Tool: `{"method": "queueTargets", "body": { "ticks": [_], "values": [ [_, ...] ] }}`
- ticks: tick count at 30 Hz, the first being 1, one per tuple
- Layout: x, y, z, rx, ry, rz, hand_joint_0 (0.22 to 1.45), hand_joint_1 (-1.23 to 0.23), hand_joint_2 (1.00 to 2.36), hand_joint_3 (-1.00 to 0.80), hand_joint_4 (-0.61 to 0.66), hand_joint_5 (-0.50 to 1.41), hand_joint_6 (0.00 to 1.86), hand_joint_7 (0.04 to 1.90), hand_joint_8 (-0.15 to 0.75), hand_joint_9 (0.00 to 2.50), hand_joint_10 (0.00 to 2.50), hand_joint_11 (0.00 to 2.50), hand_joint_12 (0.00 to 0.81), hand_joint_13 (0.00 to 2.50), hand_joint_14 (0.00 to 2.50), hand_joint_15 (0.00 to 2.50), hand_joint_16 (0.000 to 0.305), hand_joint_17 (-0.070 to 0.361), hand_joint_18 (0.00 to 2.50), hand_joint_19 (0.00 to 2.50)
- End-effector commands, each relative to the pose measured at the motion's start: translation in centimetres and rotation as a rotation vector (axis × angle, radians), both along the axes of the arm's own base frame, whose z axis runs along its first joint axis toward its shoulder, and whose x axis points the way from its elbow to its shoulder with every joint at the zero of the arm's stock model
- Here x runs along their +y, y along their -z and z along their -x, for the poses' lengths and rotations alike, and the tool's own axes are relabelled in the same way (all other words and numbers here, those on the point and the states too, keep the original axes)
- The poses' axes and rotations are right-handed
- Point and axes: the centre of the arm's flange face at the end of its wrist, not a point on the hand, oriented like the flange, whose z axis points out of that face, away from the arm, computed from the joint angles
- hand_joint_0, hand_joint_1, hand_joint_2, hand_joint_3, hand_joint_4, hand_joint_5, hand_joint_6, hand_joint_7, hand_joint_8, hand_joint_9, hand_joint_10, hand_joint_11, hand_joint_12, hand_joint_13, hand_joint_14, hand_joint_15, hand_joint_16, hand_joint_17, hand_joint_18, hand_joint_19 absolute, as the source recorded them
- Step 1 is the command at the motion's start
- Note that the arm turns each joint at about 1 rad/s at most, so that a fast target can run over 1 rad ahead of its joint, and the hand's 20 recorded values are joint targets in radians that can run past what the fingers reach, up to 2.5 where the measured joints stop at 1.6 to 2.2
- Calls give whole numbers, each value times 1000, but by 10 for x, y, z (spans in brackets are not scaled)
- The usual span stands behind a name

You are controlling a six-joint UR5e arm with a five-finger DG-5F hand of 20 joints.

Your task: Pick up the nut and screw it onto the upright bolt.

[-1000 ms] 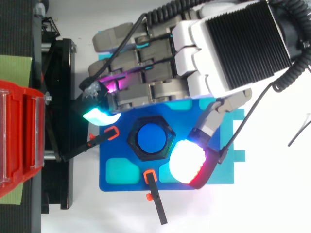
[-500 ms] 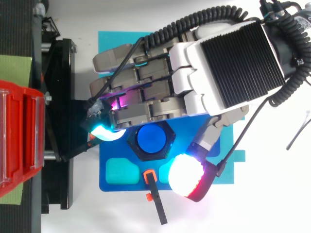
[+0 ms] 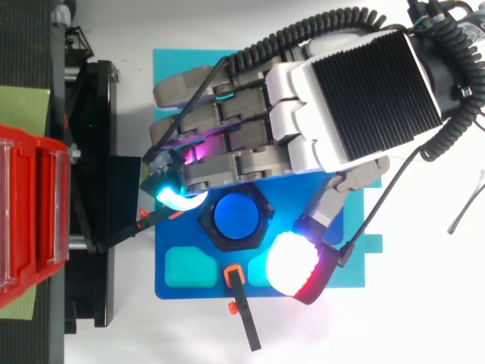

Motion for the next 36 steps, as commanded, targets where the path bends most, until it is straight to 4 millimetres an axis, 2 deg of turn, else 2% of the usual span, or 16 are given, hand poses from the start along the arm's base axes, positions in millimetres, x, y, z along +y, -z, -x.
{"method": "queueTargets", "body": {
  "ticks": [1, 4, 8, 17, 30, 32, 35, 36],
  "values": [
    [-2, 1, 1, 5, 1, -2, 493, -126, 1000, -500, 218, -45, 502, 1352, 249, 748, 0, 0, 218, 595, 0, 0, 22, 50, 305, 0],
    [-5, 1, 1, 8, 4, -1, 499, -145, 1000, -500, 196, -34, 500, 1513, 256, 788, 0, 0, 213, 615, 0, 0, 21, 48, 329, 0],
    [-9, 1, 2, 11, 9, -1, 502, -159, 1000, -500, 154, -51, 596, 1430, 265, 811, 0, 0, 213, 644, 0, 0, 21, 47, 355, 0],
    [-25, 2, 5, 8, 27, -1, 504, -171, 1000, -500, 131, -62, 687, 1318, 274, 858, 0, 0, 210, 676, 0, 0, 20, 46, 383, 0],
    [-52, 0, 11, 1, 36, 7, 509, -181, 1000, -500, 112, -60, 743, 1282, 284, 923, 0, 0, 196, 737, 0, 0, 18, 41, 440, 0],
    [-56, -3, 11, -13, 33, 11, 509, -179, 1000, -500, 131, -53, 689, 1309, 280, 918, 0, 0, 199, 736, 0, 0, 18, 41, 443, 0],
    [-59, -7, 10, -31, 27, 15, 504, -170, 1000, -500, 192, -38, 521, 1493, 274, 895, 0, 0, 203, 718, 0, 0, 19, 42, 430, 0],
    [-60, -10, 9, -39, 24, 16, 504, -169, 1000, -500, 198, -36, 500, 1496, 272, 891, 0, 0, 203, 714, 0, 0, 19, 43, 424, 0]
  ]
}}
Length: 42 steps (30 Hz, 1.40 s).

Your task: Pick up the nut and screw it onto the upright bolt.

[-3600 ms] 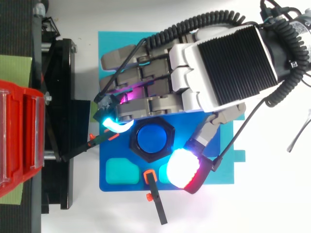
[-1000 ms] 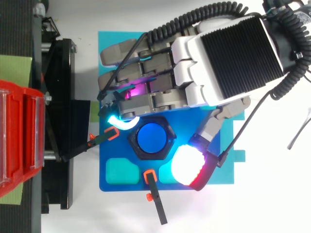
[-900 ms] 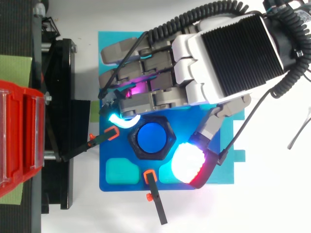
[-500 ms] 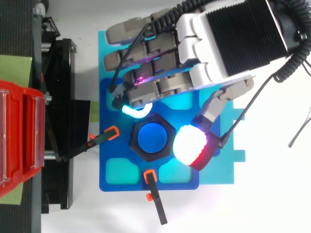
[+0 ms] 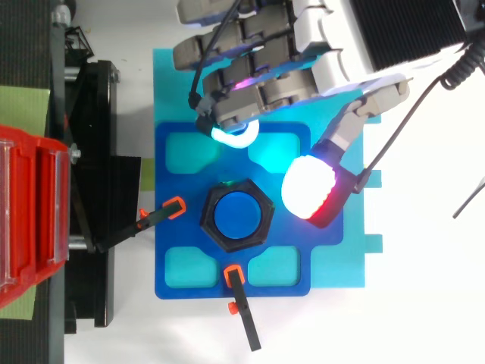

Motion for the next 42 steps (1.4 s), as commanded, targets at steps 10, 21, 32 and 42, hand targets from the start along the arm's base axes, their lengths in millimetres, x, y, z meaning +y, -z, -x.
{"method": "queueTargets", "body": {
  "ticks": [10, 21, 32, 42],
  "values": [
    [3, -20, -8, -36, -45, -7, 492, -149, 1000, -500, 220, -103, 503, 830, 240, 829, 0, 0, 214, 660, 0, 0, 23, 52, 379, 0],
    [32, 0, -7, 0, -51, -18, 488, -123, 1000, -500, 211, -106, 502, 717, 227, 803, 0, 0, 216, 635, 0, 0, 25, 55, 358, 0],
    [41, 12, -5, 1, -36, -29, 487, -108, 1000, -500, 257, -77, 504, 917, 235, 801, 0, 0, 222, 623, 0, 0, 25, 56, 343, 0],
    [40, 13, -4, 12, -31, -30, 494, -118, 1000, -500, 240, -48, 503, 1301, 247, 819, 0, 0, 220, 644, 0, 0, 23, 52, 364, 0]
  ]
}}
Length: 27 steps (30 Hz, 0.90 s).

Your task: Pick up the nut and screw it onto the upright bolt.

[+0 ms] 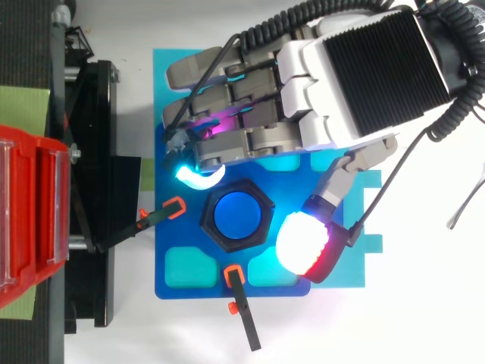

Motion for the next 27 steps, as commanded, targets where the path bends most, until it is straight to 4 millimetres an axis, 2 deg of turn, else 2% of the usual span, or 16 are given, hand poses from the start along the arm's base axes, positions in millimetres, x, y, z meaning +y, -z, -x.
{"method": "queueTargets", "body": {
  "ticks": [1, 9, 17, 27],
  "values": [
    [0, 0, 0, 3, 2, -1, 495, -121, 1000, -500, 221, -44, 503, 1335, 251, 825, 0, 0, 219, 655, 0, 0, 23, 51, 366, 0],
    [-4, 0, 1, 3, 6, 0, 500, -134, 1000, -500, 181, -28, 500, 1527, 266, 862, 0, 0, 214, 682, 0, 0, 22, 49, 396, 0],
    [-11, 0, 2, -1, 11, 0, 504, -154, 1000, -500, 158, -30, 604, 1447, 273, 904, 0, 0, 208, 725, 0, 0, 20, 46, 442, 0],
    [-26, -1, 5, -4, 30, 1, 510, -164, 1000, -500, 104, -2, 628, 1457, 279, 1011, 0, 0, 187, 799, 0, 0, 18, 41, 504, 8]
  ]
}}
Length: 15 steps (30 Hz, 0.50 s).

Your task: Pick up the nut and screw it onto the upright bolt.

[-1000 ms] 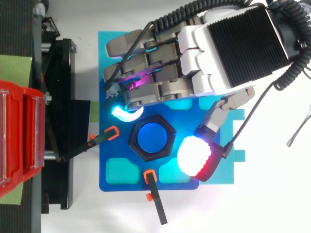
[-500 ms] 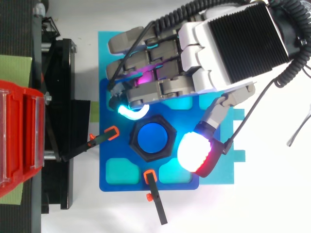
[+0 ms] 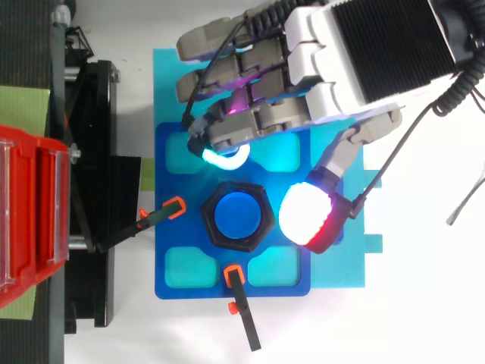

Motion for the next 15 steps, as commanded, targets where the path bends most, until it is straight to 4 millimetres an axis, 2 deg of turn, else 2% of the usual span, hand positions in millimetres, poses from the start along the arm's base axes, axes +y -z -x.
{"method": "queueTargets", "body": {
  "ticks": [1, 7, 8, 9, 11, 12, 14, 15],
  "values": [
    [-7, -1, 1, -4, 6, 0, 512, -166, 1000, -500, 100, 3, 630, 1439, 278, 1024, 0, 0, 184, 816, 0, 0, 18, 40, 524, 17],
    [-16, -4, 2, -27, 3, 7, 516, -173, 1000, -500, 96, 9, 641, 1383, 270, 1099, 0, 0, 172, 866, 0, 0, 16, 37, 574, 38],
    [-15, -4, 1, -38, -1, 9, 517, -172, 1000, -500, 113, 14, 595, 1491, 272, 1101, 0, 0, 174, 866, 0, 0, 16, 36, 575, 43],
    [-16, -5, 1, -44, -1, 10, 516, -172, 1000, -500, 119, 14, 591, 1502, 273, 1101, 0, 0, 176, 866, 0, 0, 16, 37, 575, 40],
    [-17, -12, -1, -60, -5, 10, 509, -162, 1000, -500, 173, 16, 501, 1643, 277, 1098, 0, 0, 183, 850, 0, 0, 17, 39, 558, 42],
    [-18, -19, -4, -70, -12, 8, 509, -162, 1000, -500, 183, 6, 501, 1591, 273, 1079, 0, 0, 186, 846, 0, 0, 17, 39, 557, 40],
    [-20, -26, -7, -84, -16, 9, 506, -157, 1000, -500, 230, -33, 503, 1363, 277, 1082, 1, 0, 189, 835, 0, 0, 18, 41, 546, 48],
    [-21, -39, -10, -102, -31, 14, 506, -157, 1000, -500, 236, -35, 503, 1353, 275, 1083, 1, 0, 190, 835, 0, 0, 18, 42, 545, 45]
  ]
}}
